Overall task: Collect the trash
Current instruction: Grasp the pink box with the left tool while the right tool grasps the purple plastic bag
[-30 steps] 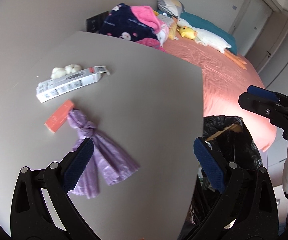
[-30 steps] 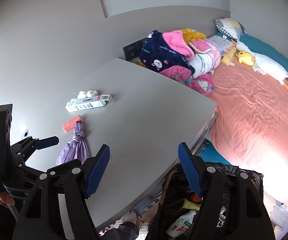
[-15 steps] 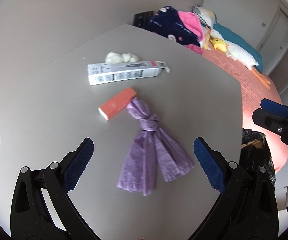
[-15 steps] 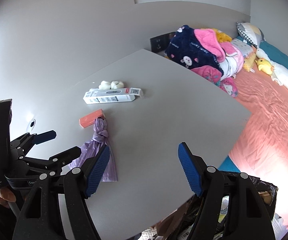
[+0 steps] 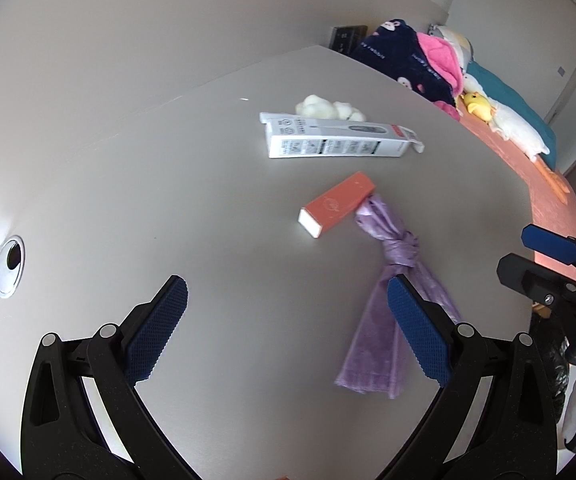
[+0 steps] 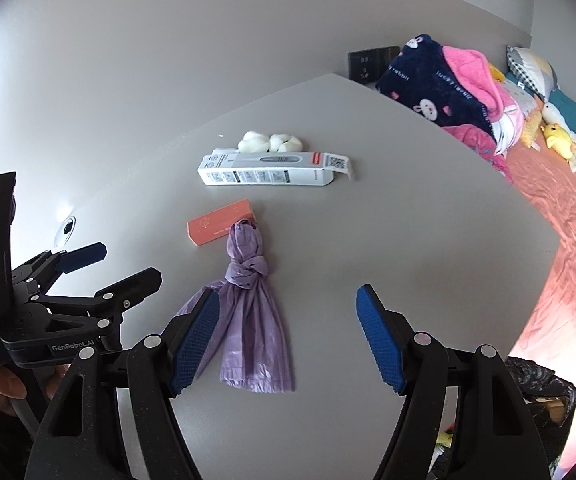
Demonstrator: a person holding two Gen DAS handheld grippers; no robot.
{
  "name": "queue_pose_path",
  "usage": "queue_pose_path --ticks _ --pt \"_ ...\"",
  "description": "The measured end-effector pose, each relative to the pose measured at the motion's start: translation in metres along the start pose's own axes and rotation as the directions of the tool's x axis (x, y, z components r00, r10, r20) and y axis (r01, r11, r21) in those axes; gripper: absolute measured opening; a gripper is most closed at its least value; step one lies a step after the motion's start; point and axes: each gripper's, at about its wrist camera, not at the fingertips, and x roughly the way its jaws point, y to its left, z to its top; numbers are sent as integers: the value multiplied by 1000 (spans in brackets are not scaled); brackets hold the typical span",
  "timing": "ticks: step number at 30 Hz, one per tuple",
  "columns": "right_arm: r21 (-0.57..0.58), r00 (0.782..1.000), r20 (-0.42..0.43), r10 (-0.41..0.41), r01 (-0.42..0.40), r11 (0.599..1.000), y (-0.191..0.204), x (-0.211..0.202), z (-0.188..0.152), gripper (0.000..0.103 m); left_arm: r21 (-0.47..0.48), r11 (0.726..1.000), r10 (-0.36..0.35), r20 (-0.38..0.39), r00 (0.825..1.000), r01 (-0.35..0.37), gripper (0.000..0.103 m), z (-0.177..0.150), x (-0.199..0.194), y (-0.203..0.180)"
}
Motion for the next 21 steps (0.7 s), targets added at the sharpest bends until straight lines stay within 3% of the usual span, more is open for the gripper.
queue_pose_path --ticks 18,21 --pt "-71 997 -67 -48 43 997 29 65 6 71 -27 998 53 -13 998 -54 97 10 18 38" --pt "-81 995 -77 -64 58 995 28 72 6 63 -19 998 56 -17 998 -56 97 12 22 37"
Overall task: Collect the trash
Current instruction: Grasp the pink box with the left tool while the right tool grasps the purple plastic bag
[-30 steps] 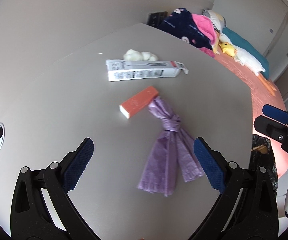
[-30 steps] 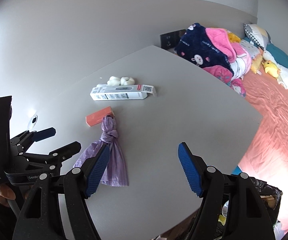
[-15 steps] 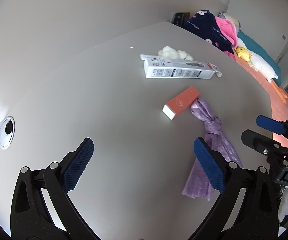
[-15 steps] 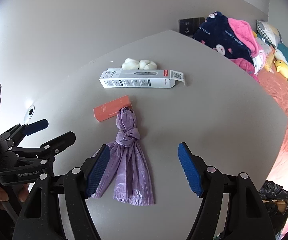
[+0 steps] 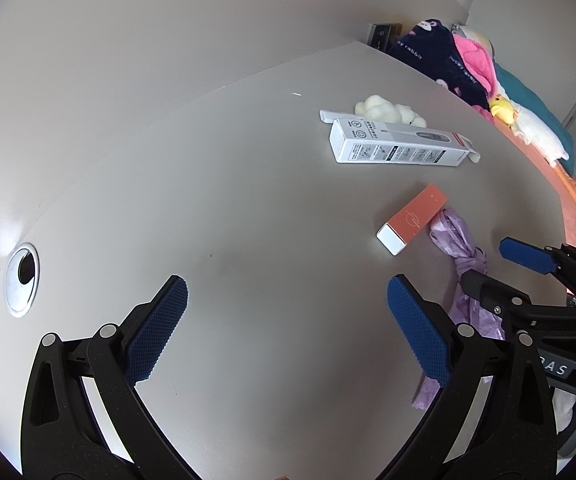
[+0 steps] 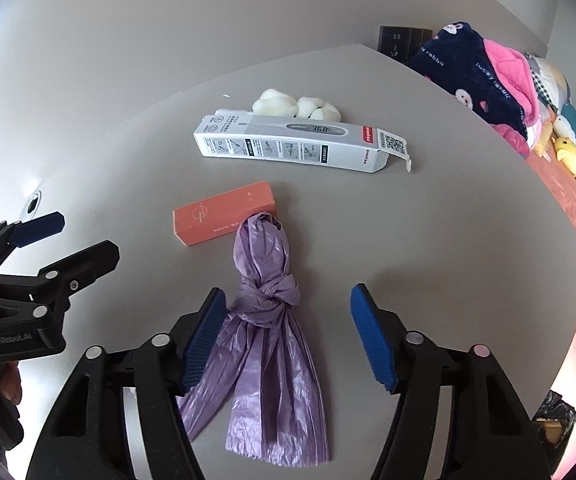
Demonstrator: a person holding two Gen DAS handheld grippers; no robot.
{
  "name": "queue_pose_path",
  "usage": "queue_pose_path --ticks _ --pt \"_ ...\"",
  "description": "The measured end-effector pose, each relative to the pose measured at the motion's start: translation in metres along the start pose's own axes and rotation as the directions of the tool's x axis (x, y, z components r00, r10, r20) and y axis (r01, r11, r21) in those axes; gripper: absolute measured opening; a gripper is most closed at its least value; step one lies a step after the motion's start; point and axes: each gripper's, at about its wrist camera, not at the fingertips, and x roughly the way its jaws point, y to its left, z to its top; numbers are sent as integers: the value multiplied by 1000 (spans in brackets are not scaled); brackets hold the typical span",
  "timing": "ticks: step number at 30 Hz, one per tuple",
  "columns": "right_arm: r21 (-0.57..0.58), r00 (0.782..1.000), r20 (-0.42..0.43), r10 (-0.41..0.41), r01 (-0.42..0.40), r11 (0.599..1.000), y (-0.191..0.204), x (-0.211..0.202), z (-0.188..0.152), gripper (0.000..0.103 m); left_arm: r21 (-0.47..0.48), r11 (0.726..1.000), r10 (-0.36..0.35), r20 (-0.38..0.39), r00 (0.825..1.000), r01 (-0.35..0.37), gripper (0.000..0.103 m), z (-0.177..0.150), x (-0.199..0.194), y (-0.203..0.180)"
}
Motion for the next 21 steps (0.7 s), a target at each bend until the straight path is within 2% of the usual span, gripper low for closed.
queue_pose_path --ticks 4,6,7,8,11,21 --pt "-3 1000 -11 -22 22 1000 -4 8 1 53 -2 1000 -10 -5 1000 10 97 1 4 -3" --pt "-13 1000 5 -29 29 999 -5 7 1 41 4 1000 -13 -9 1000 13 97 1 6 -6" --pt "-15 1000 9 -25 25 1000 -6 7 2 28 9 1000 -16 -10 1000 16 97 2 7 -7" --pt "-7 1000 8 -21 21 1000 -9 7 4 24 16 1000 -18 -12 1000 18 97 2 8 -10" --pt "22 1000 16 -18 18 1000 -18 5 7 20 37 999 -25 -14 1000 26 97 4 10 -17" --pt "100 1000 23 -17 14 995 -50 -1 3 20 78 995 -65 -12 998 65 97 18 23 -41"
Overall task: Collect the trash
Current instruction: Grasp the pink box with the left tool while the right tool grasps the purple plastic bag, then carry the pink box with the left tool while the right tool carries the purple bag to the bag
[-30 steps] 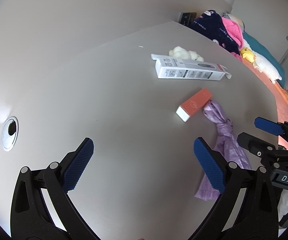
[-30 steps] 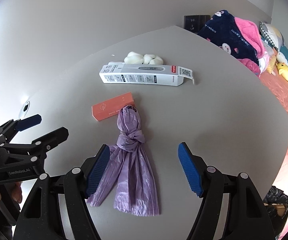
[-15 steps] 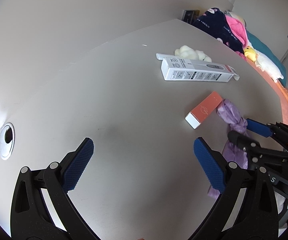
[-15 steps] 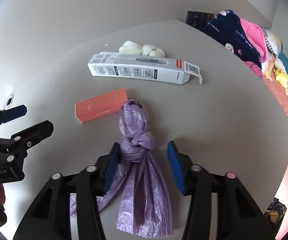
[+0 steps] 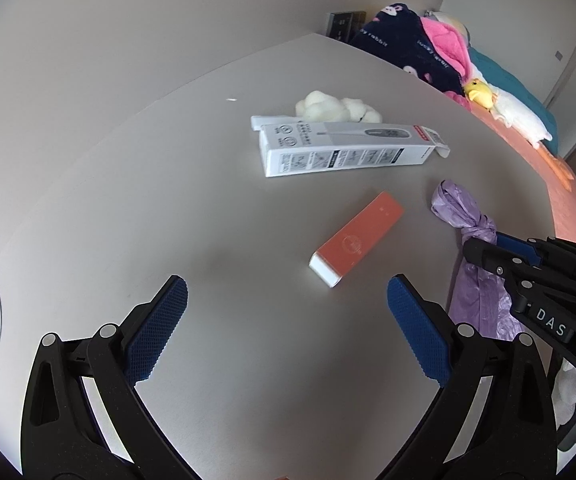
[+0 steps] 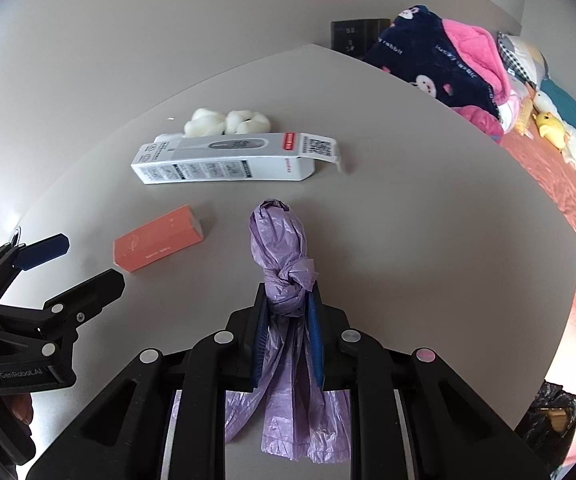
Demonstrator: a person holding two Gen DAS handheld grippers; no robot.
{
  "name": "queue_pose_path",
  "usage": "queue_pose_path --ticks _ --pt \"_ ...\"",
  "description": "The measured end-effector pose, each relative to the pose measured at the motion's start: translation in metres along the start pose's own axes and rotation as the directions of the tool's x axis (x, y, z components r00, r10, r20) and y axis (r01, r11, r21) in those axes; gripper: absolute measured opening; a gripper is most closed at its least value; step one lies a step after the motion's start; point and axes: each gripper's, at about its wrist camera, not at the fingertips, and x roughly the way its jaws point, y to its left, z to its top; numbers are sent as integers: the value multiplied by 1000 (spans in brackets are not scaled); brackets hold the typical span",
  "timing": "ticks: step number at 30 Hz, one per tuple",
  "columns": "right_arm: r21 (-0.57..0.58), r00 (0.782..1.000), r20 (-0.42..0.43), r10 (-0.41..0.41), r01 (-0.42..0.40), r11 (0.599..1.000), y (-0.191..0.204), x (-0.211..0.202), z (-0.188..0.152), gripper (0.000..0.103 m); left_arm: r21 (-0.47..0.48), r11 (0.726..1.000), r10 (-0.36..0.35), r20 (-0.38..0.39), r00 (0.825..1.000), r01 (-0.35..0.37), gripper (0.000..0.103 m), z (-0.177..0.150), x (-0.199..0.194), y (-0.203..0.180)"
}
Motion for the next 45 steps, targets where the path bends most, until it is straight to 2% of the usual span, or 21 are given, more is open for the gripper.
queue_pose_path --ticks 4,6,12,13,14,16,19,23,28,35,45 --pt "28 1000 -1 -6 6 1000 -12 -3 -1 20 34 999 -9 17 1000 8 96 8 6 -11" --pt "36 1000 0 -9 9 999 -17 -4 -1 20 59 998 -4 26 1000 3 91 12 9 -17" --pt "60 1000 6 -11 11 998 -28 -8 -3 20 121 993 9 19 1000 -12 70 20 22 -33" --pt "64 1000 7 -12 11 998 -30 -9 -4 20 126 992 8 19 1000 -10 64 20 23 -34" --pt "68 1000 8 -12 12 998 -32 -10 -4 20 130 991 1 19 1000 -4 52 20 24 -35" --pt "75 1000 8 -15 15 997 -35 -10 -5 20 133 991 5 21 1000 -8 47 21 26 -37" --pt "81 1000 11 -20 19 997 -39 -13 -7 20 139 990 27 27 999 -30 34 22 26 -39" --pt "94 1000 18 -18 17 995 -44 -17 -9 20 111 993 27 27 999 -30 20 23 25 -36" --pt "106 999 32 -20 16 994 -48 -24 -11 20 44 999 -12 31 999 10 20 22 22 -30" --pt "124 998 59 -20 12 992 -54 -40 -17 20 59 998 -35 44 998 33 20 18 5 -43" --pt "157 993 106 -46 29 987 -69 -72 -32 20 119 990 -87 70 994 78 20 15 -20 -83"
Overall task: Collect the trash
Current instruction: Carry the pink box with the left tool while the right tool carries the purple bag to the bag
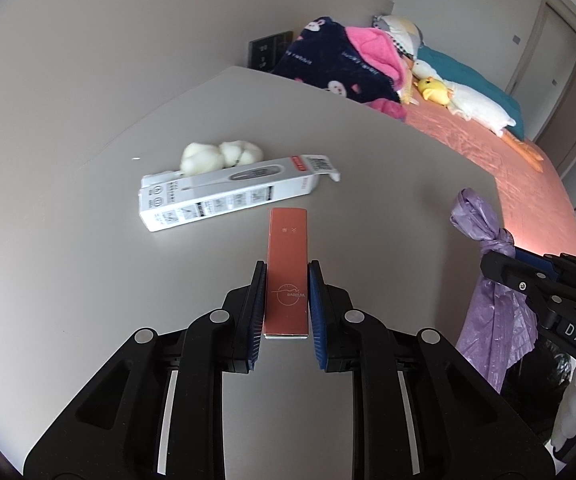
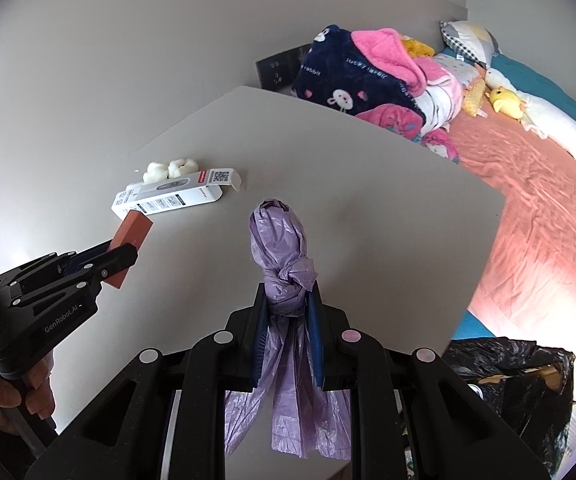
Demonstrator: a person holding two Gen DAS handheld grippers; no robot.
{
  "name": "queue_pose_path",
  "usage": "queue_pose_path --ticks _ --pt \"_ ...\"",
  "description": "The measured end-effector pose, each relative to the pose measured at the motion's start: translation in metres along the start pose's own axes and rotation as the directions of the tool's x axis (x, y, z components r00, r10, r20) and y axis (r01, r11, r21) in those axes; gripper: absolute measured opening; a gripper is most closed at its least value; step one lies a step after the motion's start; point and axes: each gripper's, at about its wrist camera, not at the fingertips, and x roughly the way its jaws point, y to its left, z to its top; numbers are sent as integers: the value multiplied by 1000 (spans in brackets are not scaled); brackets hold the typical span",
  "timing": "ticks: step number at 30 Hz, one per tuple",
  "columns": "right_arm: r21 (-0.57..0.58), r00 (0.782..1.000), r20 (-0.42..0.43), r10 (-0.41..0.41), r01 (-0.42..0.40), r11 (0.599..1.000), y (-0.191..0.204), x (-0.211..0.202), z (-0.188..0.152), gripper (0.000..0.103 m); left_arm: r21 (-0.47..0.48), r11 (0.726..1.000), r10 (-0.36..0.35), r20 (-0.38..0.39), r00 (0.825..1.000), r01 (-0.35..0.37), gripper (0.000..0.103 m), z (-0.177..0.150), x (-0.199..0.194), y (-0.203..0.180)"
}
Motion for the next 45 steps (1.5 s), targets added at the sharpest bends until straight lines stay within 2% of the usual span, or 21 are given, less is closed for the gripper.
queue_pose_path --ticks 10,19,34,45 --pt "54 998 50 -38 35 998 -35 -38 -17 20 80 995 -53 18 998 52 20 1 -16 -56" --pt "121 993 81 -88 78 990 -71 -68 -38 20 161 981 -112 10 994 109 20 -2 -21 -108" --pt "233 975 112 -191 161 959 -126 -112 -71 20 281 939 -205 -9 979 199 20 -11 -30 -186" --pt "313 959 116 -258 211 926 -161 -137 -97 20 349 902 -258 -38 965 255 20 -17 -33 -228"
